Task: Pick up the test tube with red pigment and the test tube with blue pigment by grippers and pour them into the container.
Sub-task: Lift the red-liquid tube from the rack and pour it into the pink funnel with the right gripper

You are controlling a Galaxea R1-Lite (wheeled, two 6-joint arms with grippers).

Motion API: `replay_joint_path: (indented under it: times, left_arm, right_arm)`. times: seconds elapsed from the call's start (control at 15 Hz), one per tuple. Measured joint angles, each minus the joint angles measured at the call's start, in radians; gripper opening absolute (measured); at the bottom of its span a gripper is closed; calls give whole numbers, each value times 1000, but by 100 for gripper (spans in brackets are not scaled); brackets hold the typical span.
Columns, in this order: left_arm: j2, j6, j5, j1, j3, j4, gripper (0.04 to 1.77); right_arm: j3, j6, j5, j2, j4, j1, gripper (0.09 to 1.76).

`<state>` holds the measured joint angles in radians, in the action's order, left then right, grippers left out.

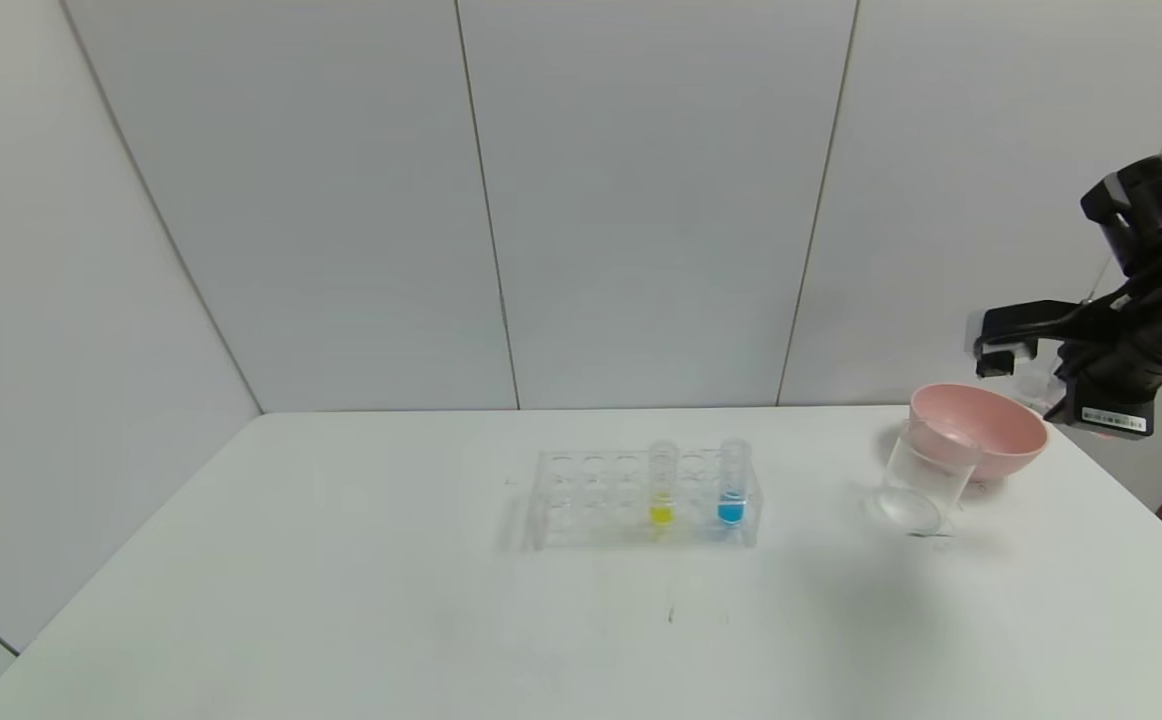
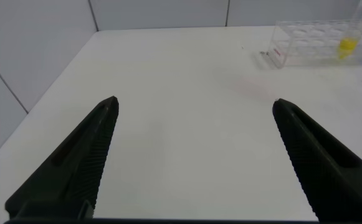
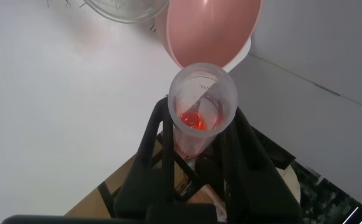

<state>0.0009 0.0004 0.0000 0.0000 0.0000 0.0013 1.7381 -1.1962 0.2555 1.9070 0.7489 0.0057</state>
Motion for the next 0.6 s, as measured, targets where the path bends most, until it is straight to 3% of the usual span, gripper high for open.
replay_joint_path:
  times: [0.6]
  left_arm:
    - [0, 0, 0, 0, 0, 0, 176]
  right_arm:
    - [198, -73, 161, 109, 168, 53, 50]
